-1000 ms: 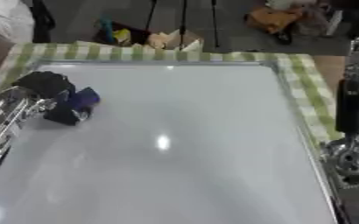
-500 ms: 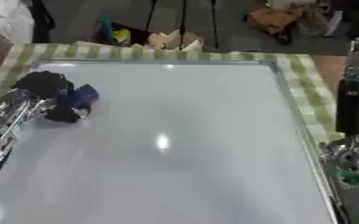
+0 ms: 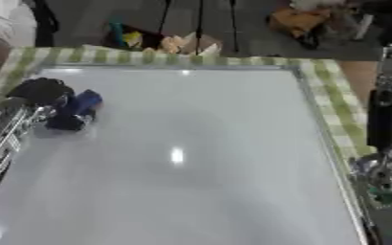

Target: Wipe the whiteboard clean with a brush.

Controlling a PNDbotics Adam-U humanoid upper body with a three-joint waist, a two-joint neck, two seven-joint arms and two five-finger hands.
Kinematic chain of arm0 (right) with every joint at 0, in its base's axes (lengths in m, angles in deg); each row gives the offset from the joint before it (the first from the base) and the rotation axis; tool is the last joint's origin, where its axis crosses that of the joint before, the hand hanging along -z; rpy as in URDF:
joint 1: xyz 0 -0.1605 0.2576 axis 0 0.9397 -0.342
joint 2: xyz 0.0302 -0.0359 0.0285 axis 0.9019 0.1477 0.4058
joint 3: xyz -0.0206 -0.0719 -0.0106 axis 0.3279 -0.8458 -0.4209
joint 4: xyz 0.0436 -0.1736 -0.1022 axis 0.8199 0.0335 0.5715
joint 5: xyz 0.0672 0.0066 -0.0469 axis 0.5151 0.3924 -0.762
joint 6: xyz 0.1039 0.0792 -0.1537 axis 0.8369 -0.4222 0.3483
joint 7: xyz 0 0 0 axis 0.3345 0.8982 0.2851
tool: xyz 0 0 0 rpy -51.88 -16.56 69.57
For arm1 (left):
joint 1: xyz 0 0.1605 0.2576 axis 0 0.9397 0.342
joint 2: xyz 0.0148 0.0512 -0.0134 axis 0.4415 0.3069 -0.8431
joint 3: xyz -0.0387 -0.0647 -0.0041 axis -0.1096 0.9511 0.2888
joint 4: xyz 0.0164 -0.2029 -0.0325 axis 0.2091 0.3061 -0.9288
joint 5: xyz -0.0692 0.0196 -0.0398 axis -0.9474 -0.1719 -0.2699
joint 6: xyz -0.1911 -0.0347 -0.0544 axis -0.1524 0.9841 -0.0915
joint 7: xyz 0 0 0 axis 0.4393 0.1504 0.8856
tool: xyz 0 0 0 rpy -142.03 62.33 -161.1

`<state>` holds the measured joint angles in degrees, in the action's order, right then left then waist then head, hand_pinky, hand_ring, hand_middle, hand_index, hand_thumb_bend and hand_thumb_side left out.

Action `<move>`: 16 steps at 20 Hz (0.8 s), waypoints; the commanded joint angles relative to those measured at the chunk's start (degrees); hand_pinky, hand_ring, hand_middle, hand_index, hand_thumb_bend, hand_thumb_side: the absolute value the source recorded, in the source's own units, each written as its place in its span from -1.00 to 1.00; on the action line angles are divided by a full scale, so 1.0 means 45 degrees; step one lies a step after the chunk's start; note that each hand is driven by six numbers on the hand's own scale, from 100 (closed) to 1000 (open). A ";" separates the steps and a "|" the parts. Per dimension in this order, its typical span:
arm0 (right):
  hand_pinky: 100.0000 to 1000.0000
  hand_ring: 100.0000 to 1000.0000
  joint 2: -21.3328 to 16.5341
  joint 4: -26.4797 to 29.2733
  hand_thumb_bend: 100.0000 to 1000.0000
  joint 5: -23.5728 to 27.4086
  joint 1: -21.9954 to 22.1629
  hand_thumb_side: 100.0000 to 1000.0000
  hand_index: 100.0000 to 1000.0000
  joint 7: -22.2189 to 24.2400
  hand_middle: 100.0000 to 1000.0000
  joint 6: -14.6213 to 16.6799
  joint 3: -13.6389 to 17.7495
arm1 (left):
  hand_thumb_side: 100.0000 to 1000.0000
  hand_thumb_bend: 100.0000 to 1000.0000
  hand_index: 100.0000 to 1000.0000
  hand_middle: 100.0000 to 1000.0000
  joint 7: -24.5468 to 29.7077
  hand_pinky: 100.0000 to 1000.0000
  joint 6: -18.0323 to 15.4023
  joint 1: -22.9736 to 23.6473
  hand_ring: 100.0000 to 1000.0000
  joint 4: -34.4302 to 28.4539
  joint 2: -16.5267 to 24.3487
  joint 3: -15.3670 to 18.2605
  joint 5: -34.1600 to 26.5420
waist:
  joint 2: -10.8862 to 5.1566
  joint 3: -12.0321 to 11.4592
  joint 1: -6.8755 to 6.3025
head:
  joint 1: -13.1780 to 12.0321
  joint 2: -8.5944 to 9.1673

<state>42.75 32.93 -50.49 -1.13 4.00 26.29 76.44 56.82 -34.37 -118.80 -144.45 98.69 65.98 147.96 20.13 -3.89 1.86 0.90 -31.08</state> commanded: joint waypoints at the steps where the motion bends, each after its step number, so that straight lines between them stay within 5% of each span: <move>1: 0.66 0.83 -0.0076 0.0164 -1.00 0.0123 -0.0095 1.00 0.68 -0.0008 0.24 0.0038 0.0066 | 0.64 -0.92 0.26 -0.24 0.0178 -0.94 0.0304 0.0066 -0.42 0.0516 0.0338 0.0269 -0.0137 | -0.0159 -0.0010 0.0022 | -0.0025 0.0165; 16: 0.66 0.83 -0.0102 0.0164 -1.00 0.0146 -0.0101 1.00 0.68 0.0007 0.24 0.0083 0.0064 | 0.58 -0.90 0.28 -0.23 -0.0197 -0.91 0.0991 0.0108 -0.41 0.0955 0.0603 0.0816 0.0750 | -0.0155 -0.0036 0.0017 | 0.0021 0.0175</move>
<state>42.79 32.93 -50.39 -1.12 4.10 26.43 76.44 55.78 -30.52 -119.03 -141.98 99.48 68.81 150.31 20.15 -3.92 1.86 0.92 -31.06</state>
